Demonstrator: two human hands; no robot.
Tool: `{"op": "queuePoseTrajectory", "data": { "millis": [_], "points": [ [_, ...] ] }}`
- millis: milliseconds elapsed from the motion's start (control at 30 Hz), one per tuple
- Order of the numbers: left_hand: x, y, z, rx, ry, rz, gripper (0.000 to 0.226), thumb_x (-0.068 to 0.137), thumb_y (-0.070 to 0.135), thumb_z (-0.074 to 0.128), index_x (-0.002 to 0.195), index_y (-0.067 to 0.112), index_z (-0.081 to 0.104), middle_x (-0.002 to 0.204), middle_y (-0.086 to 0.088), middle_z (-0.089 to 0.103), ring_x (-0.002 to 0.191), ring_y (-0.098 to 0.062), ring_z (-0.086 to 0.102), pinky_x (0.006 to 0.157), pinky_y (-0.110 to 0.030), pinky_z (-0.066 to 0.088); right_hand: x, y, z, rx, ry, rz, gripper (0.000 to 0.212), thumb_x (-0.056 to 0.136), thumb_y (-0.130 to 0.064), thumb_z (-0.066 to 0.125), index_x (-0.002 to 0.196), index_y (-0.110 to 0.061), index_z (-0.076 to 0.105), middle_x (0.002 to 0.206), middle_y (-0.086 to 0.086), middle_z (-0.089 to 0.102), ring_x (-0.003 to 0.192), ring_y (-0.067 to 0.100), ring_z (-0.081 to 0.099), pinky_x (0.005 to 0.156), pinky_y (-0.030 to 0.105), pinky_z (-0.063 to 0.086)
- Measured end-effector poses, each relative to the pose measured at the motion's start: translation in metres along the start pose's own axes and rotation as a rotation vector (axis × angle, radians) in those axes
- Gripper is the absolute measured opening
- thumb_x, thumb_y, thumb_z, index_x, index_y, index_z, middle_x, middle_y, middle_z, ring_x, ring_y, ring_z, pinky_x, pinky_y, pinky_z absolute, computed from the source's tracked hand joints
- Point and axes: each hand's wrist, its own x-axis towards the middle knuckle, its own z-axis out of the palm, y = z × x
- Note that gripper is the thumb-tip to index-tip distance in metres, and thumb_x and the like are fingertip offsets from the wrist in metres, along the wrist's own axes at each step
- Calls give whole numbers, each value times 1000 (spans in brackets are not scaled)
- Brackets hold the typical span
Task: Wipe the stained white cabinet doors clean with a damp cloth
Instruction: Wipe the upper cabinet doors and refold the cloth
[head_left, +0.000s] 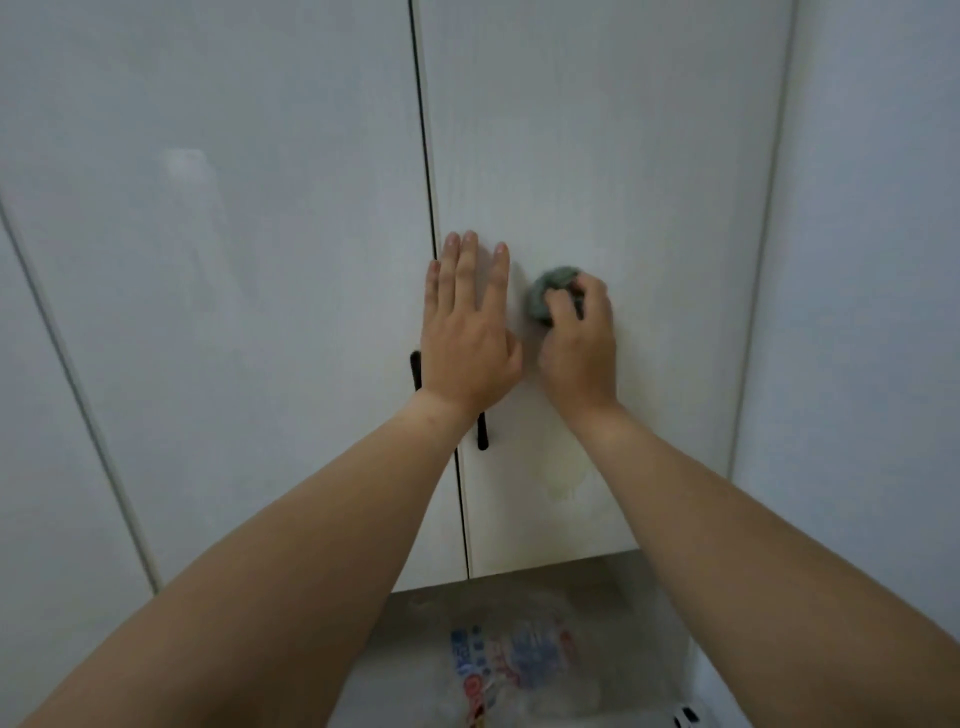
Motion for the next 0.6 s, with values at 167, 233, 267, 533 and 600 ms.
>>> {"op": "queuePoseTrajectory", "data": {
  "millis": [167,233,267,533,600],
  "points": [
    [1,11,8,53,-57,-71,83,77,23,47,156,5,26,161,-26,18,152,-40,8,122,-54,11,15,63,-29,-45,13,69,27,86,-1,49,110,-4,61,124,18,49,100,35,57,85,40,53],
    [2,17,9,64,-73,-107,86,75,23,47,156,8,24,161,-26,17,152,-40,6,122,-55,10,21,79,-42,-37,226,453,26,83,3,47,108,-1,56,121,20,48,95,35,56,83,41,51],
    [3,20,9,68,-72,-121,86,75,23,48,157,8,23,161,-26,17,152,-40,6,122,-55,11,16,76,-40,-71,251,493,25,83,3,46,107,0,54,120,20,47,93,35,55,81,44,51],
    [5,25,17,89,-61,-148,89,76,25,46,159,11,15,161,-27,13,152,-41,1,121,-57,7,27,105,-49,-136,145,137,24,80,2,51,102,2,61,115,26,53,94,40,58,82,38,44],
    [5,25,17,91,-58,-152,89,76,25,45,159,11,15,161,-27,14,152,-41,2,122,-57,8,39,135,-66,-179,236,394,26,79,0,48,102,4,58,112,29,51,96,42,54,84,36,35]
  ]
}}
